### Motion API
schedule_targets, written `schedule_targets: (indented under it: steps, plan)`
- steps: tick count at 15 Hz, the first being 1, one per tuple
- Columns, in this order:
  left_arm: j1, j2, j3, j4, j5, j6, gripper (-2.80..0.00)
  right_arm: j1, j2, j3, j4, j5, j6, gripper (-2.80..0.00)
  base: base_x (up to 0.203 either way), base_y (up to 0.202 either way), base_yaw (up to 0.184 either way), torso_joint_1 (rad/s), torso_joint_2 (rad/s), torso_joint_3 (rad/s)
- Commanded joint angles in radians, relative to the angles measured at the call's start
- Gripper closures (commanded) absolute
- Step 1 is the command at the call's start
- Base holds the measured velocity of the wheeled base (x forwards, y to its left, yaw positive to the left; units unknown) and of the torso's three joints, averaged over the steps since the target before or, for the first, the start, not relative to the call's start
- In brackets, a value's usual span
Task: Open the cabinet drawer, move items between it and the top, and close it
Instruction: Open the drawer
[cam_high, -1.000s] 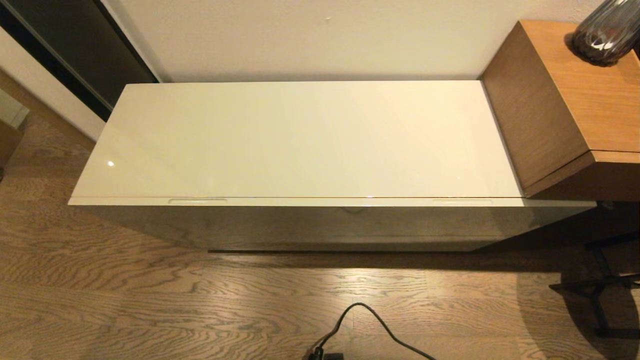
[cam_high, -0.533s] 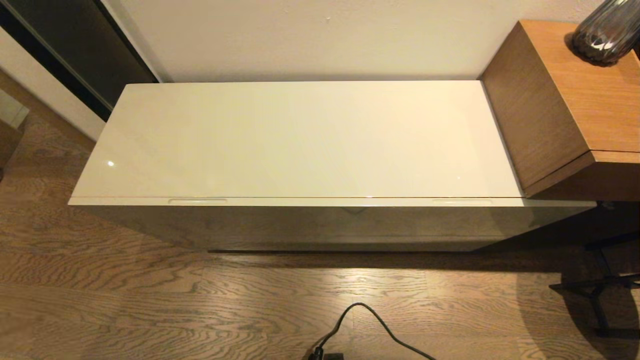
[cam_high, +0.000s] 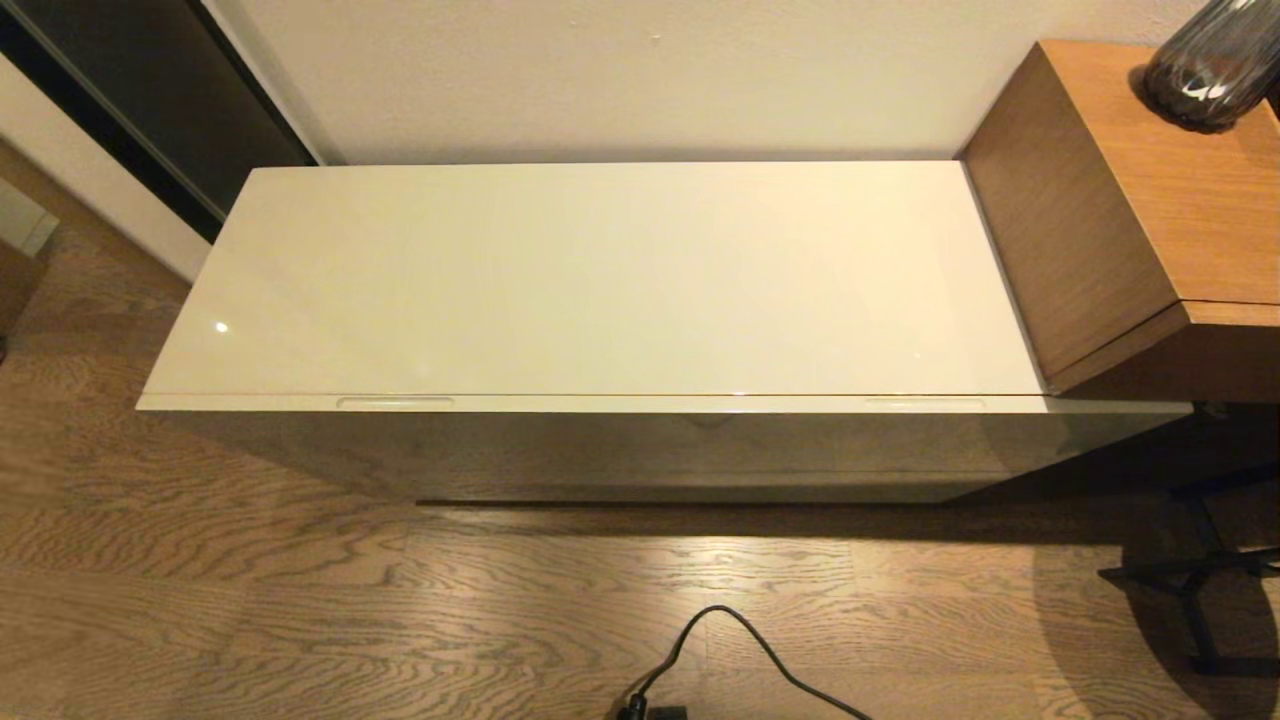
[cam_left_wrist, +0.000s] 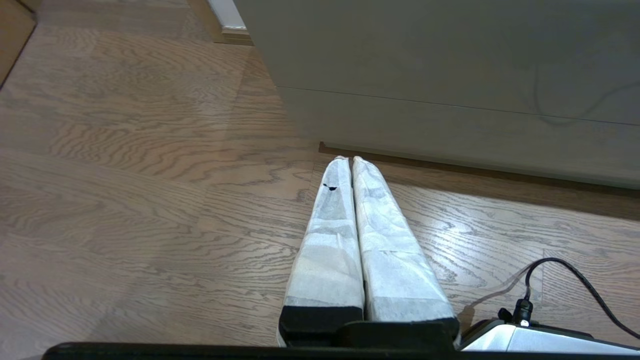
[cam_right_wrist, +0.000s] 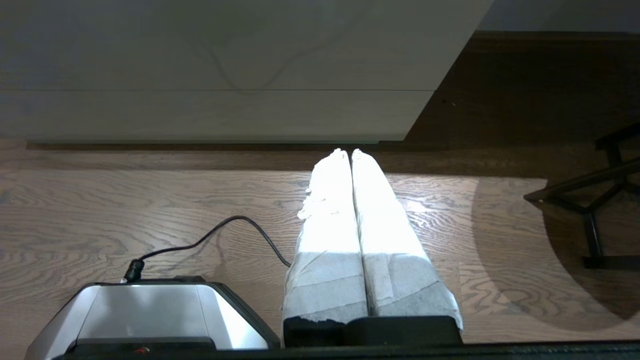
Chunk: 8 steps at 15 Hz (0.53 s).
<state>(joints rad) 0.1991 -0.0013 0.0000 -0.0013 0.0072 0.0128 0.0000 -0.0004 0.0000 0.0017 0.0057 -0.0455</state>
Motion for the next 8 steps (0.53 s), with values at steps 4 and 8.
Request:
schedule_targets:
  steps: [4,8]
  plan:
    - [0.0,-0.039,0.003,0.0,0.005,0.0,0.0,0.0,0.002,0.0,0.0,0.0,0.0,0.0,0.0,0.0,0.0,0.0,0.0,0.0]
    - [0.0,-0.039,0.003,0.0,0.005,-0.002,0.0,0.0,0.002,0.0,0.0,0.0,0.0,0.0,0.0,0.0,0.0,0.0,0.0,0.0]
